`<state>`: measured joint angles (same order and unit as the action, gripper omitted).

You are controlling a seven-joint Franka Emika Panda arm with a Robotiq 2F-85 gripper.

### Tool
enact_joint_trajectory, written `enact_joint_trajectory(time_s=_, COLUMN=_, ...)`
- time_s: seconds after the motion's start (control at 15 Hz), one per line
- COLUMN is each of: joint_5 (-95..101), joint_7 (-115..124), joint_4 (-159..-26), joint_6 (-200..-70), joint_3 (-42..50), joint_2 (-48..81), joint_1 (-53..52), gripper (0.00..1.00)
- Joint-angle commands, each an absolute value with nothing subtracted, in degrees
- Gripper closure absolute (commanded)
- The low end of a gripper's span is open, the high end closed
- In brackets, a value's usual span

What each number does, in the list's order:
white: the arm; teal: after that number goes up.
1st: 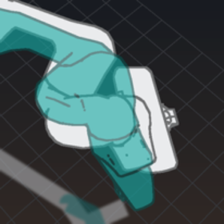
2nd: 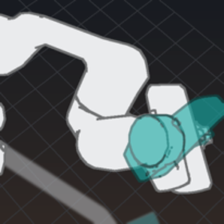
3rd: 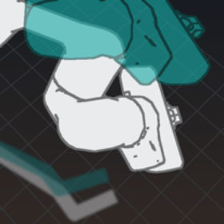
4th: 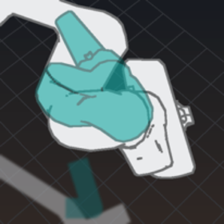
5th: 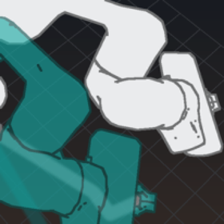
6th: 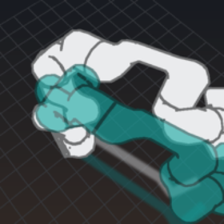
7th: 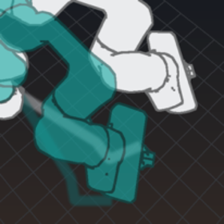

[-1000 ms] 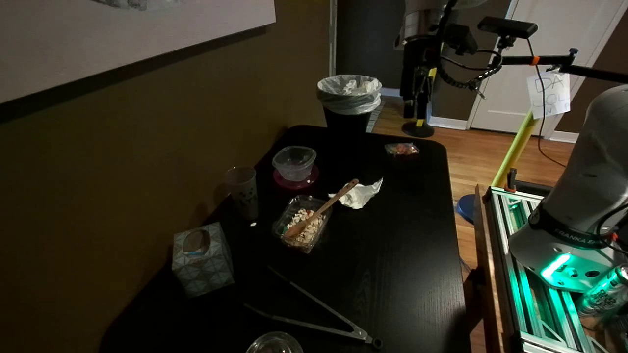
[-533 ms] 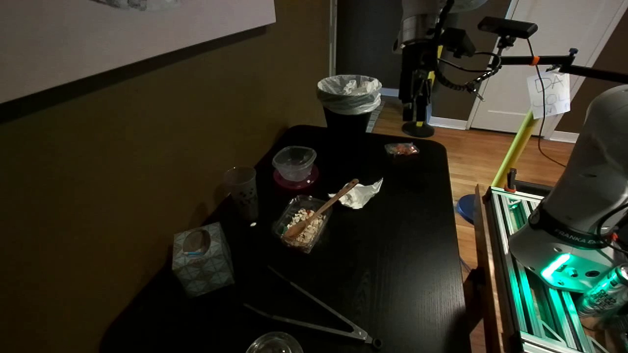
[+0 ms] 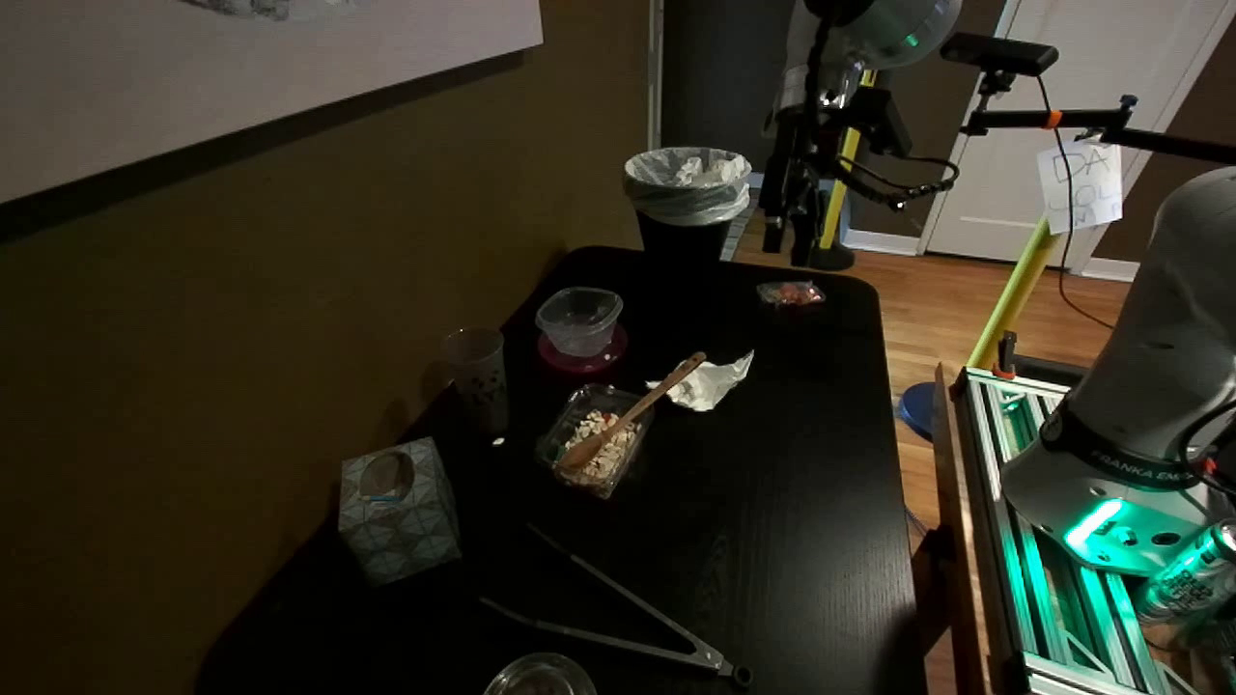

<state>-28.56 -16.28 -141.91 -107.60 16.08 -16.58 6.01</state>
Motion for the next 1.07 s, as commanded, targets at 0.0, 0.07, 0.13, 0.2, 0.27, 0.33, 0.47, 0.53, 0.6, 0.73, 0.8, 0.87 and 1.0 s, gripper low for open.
enact_joint_trajectory(time_s=0.0, joint_5=-38.4, joint_7=-23.7, joint_4=-145.3, joint_6=-113.8, joint_3=17.7, joint_2=-14.2, joint_1=7.0, gripper=0.0)
enact_joint_trajectory(time_s=0.07, joint_5=-41.3, joint_7=-25.6, joint_4=-146.3, joint_6=-116.6, joint_3=17.9, joint_2=-13.7, joint_1=7.3, gripper=0.0)
enact_joint_trajectory(time_s=0.13, joint_5=-44.4, joint_7=-27.8, joint_4=-147.4, joint_6=-119.6, joint_3=18.0, joint_2=-12.9, joint_1=7.6, gripper=0.0)
enact_joint_trajectory(time_s=0.2, joint_5=-47.3, joint_7=-29.8, joint_4=-148.0, joint_6=-121.4, joint_3=18.1, joint_2=-12.1, joint_1=7.8, gripper=0.0)
enact_joint_trajectory(time_s=0.27, joint_5=-50.5, joint_7=-31.8, joint_4=-148.5, joint_6=-123.0, joint_3=18.3, joint_2=-10.8, joint_1=8.1, gripper=0.0)
enact_joint_trajectory(time_s=0.33, joint_5=-53.2, joint_7=-33.7, joint_4=-148.8, joint_6=-124.1, joint_3=18.4, joint_2=-9.8, joint_1=8.4, gripper=0.0)
enact_joint_trajectory(time_s=0.47, joint_5=-57.9, joint_7=-36.8, joint_4=-149.1, joint_6=-125.6, joint_3=18.3, joint_2=-7.5, joint_1=9.3, gripper=0.0)
enact_joint_trajectory(time_s=0.53, joint_5=-57.2, joint_7=-36.6, joint_4=-148.7, joint_6=-124.1, joint_3=17.8, joint_2=-6.2, joint_1=9.7, gripper=0.0)
enact_joint_trajectory(time_s=0.6, joint_5=-54.9, joint_7=-34.5, joint_4=-148.9, joint_6=-124.1, joint_3=16.9, joint_2=-8.7, joint_1=10.3, gripper=0.0)
enact_joint_trajectory(time_s=0.73, joint_5=-55.5, joint_7=-35.2, joint_4=-148.8, joint_6=-124.2, joint_3=16.9, joint_2=-7.0, joint_1=10.6, gripper=0.0)
enact_joint_trajectory(time_s=0.8, joint_5=-55.6, joint_7=-35.2, joint_4=-148.8, joint_6=-124.2, joint_3=16.8, joint_2=-6.7, joint_1=10.6, gripper=0.0)
enact_joint_trajectory(time_s=0.87, joint_5=-55.6, joint_7=-35.2, joint_4=-148.7, joint_6=-124.2, joint_3=16.8, joint_2=-6.5, joint_1=10.6, gripper=0.0)
enact_joint_trajectory(time_s=1.0, joint_5=-58.7, joint_7=-36.2, joint_4=-148.3, joint_6=-124.3, joint_3=16.9, joint_2=-5.5, joint_1=10.4, gripper=0.0)
